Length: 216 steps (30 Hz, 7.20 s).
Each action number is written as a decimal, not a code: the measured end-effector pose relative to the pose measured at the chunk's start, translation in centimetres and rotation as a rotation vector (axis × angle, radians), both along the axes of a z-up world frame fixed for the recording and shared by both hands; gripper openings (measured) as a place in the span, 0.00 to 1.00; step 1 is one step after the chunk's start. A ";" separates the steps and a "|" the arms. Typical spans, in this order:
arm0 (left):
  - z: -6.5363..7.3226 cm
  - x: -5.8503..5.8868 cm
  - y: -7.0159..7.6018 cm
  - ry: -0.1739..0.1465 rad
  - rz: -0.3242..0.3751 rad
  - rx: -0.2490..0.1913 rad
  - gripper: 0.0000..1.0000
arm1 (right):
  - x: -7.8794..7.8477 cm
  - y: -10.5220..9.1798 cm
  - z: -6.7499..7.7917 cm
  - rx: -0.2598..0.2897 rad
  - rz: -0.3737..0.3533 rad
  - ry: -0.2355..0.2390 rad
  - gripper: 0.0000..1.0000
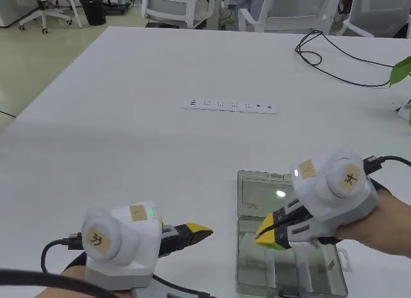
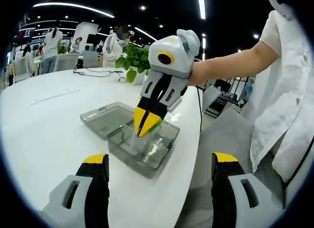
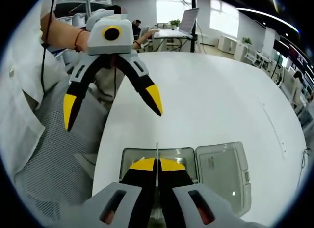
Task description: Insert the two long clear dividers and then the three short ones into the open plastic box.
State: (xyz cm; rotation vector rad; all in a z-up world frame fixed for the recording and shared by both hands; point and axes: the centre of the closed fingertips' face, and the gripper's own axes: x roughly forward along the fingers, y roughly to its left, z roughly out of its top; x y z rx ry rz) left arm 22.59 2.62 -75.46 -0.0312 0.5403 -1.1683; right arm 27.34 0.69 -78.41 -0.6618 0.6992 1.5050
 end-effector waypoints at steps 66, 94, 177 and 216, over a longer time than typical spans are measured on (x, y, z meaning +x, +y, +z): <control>0.0 1.8 0.8 -0.042 0.054 0.045 0.92 | 1.8 -4.6 4.9 0.127 -0.216 0.046 0.32; -0.7 1.5 0.7 -0.050 0.027 0.091 1.00 | -1.7 -22.0 -2.8 -0.261 -0.248 0.019 0.56; 7.8 3.2 -7.3 0.347 0.203 -0.340 0.56 | -2.5 -9.1 9.8 -0.174 -0.067 -0.372 0.33; 7.5 2.2 -9.5 0.480 0.172 -0.374 0.00 | -2.9 -6.5 11.5 -0.129 -0.057 -0.376 0.36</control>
